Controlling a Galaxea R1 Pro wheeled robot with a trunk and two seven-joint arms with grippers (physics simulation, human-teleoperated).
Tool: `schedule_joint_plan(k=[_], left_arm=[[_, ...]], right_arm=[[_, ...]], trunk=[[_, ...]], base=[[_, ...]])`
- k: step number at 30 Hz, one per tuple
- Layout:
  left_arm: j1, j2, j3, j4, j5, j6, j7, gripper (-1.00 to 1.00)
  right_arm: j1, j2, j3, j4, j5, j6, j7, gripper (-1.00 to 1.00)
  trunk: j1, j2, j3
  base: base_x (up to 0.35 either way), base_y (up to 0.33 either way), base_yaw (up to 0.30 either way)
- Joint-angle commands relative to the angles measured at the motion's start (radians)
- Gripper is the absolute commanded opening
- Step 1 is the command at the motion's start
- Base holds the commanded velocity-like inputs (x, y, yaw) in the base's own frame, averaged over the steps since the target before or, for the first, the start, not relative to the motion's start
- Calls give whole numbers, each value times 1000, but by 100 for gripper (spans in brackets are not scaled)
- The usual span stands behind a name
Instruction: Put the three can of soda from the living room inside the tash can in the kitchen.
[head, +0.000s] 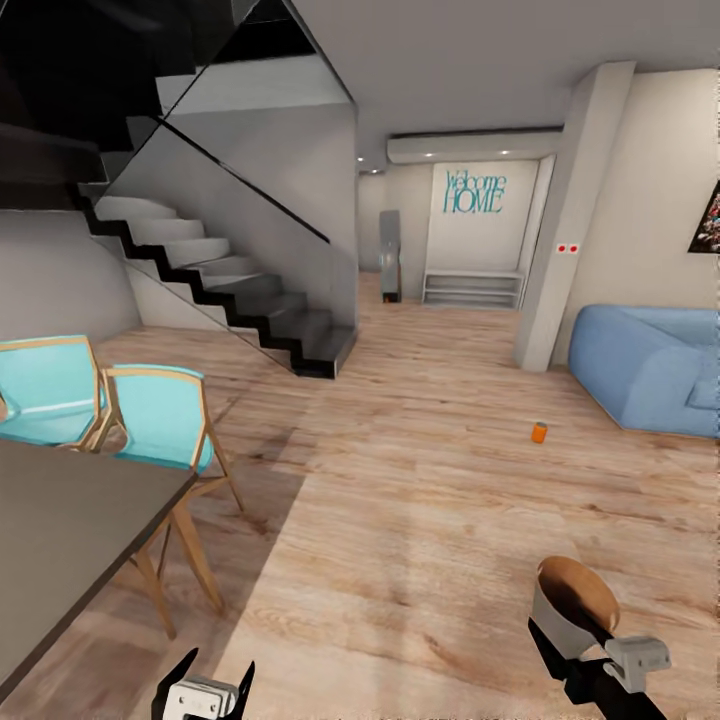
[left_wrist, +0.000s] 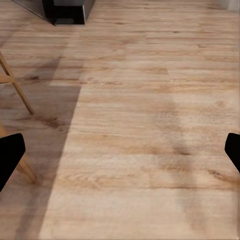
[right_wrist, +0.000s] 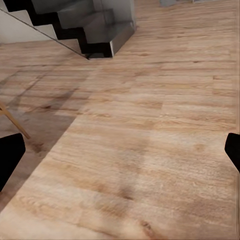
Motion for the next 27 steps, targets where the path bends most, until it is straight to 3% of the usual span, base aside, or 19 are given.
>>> schedule_joint_plan(k=[1,20,27], left_arm=[[0,0,-1,0,0,0,0,100],[1,1,-4,-2,3,-2,-1,100],[0,0,-3,-3,3,0,-3,100]], right_arm=[[0,0,0,0,0,0,-1,100],[0,0,0,5,1,0,-2,100],[0,0,0,5,1,-1,-2,100]], trunk=[[0,0,-2],[0,0,-31],[0,0,-42]], base=[[0,-239,-73],[0,-176,-79],[27,9,-82]])
